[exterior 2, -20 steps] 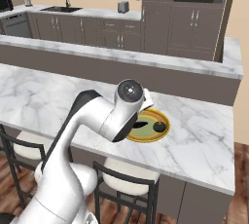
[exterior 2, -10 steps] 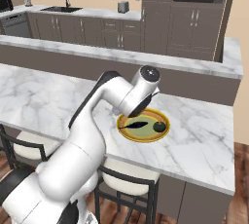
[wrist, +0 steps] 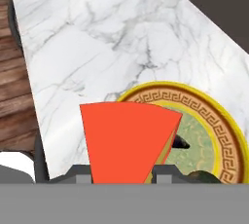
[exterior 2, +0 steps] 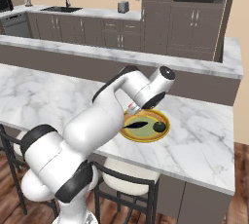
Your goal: Take the cheese, fish, and squash from the fridge and place them on the plate on the dining counter to create an appetizer plate.
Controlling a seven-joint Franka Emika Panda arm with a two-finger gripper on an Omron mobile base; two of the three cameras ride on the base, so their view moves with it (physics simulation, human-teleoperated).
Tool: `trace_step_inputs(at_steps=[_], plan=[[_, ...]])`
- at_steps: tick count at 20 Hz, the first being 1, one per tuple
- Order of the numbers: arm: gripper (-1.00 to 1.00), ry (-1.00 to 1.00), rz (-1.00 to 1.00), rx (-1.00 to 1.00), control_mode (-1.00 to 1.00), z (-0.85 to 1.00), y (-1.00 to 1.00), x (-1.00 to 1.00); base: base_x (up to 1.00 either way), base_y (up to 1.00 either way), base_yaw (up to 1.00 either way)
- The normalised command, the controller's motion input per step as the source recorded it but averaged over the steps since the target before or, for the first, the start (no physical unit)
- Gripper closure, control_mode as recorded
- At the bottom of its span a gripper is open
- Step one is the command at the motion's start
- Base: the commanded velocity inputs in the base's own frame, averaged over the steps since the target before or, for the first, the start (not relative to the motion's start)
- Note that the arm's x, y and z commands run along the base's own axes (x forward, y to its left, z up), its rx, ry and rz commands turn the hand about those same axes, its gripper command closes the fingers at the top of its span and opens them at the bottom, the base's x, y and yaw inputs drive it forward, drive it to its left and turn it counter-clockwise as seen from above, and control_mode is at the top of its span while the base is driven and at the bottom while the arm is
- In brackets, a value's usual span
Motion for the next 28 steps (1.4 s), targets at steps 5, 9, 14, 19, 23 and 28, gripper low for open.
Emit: trace_step_inputs(at_steps=[5, 9, 14, 19, 23, 28], plan=[[1.00, -0.07, -0.06, -0.03, -1.00, -0.52, 0.00, 0.09, 0.00, 0.00, 0.00], [1.00, -0.15, -0.15, -0.04, -1.00, -0.47, 0.00, 0.15, 0.00, 0.00, 0.00], [1.00, -0.13, -0.12, -0.03, -1.00, -0.47, 0.00, 0.16, 0.00, 0.00, 0.00], [1.00, -0.03, -0.04, -0.01, -1.00, -0.40, 0.00, 0.18, 0.00, 0.00, 0.00], [1.00, 0.00, 0.00, 0.00, -1.00, -0.22, 0.00, 0.40, 0.00, 0.00, 0.00], [1.00, 0.01, 0.00, 0.00, -1.00, -0.15, -0.05, 0.34, 0.00, 0.00, 0.00]])
